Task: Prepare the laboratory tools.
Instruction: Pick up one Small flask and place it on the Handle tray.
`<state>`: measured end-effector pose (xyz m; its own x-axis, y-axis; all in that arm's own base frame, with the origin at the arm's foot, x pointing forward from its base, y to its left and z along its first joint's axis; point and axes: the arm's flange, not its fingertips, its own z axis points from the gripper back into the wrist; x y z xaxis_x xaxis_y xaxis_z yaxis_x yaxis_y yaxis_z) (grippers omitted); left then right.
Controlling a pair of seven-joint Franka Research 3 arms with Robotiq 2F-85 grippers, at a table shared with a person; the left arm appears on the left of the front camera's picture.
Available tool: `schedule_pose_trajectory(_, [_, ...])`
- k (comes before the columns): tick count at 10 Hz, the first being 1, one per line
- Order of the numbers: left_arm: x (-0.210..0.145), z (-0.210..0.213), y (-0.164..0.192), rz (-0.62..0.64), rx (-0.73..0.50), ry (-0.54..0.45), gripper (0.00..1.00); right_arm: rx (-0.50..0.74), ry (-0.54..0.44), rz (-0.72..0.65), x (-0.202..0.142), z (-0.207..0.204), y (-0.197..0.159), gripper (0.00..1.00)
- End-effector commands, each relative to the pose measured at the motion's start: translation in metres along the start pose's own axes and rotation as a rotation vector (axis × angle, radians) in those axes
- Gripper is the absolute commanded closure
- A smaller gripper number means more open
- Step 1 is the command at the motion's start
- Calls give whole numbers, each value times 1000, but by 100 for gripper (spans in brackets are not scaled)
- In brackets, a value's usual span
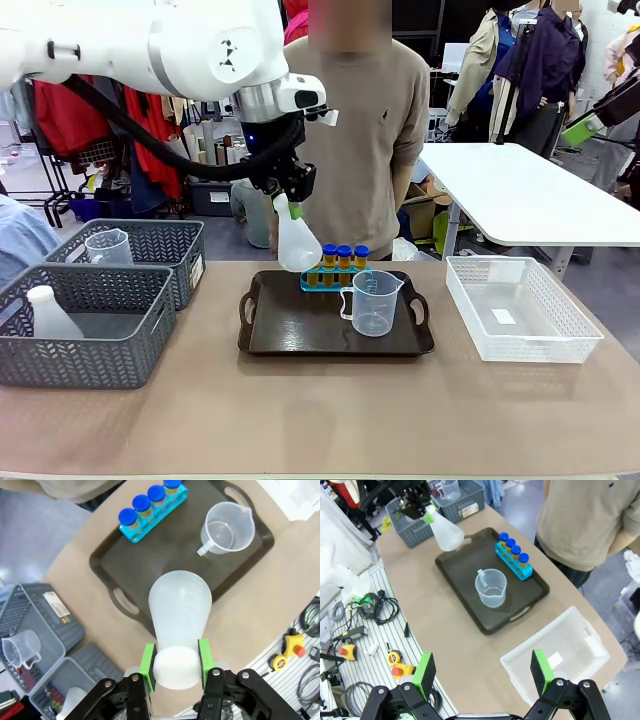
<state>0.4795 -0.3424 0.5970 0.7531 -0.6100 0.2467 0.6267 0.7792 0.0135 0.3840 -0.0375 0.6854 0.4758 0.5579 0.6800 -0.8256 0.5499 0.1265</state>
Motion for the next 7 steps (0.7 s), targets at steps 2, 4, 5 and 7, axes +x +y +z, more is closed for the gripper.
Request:
schedule_pose_trajectory(2, [-4, 5, 0, 16, 6, -6, 100, 10, -18, 11, 1, 0, 0, 0])
schedule_pose_trajectory(4, [1, 0, 0, 1, -1, -1, 100, 10, -18, 11, 1, 0, 0, 0])
schedule_pose_trajectory(5, [9, -2, 4, -32, -12, 37, 100, 10, -18, 11, 1, 0, 0, 0])
schedule_pose_trajectory(7, [39, -34, 6, -113, -22, 103, 100, 10, -18, 11, 1, 0, 0, 0])
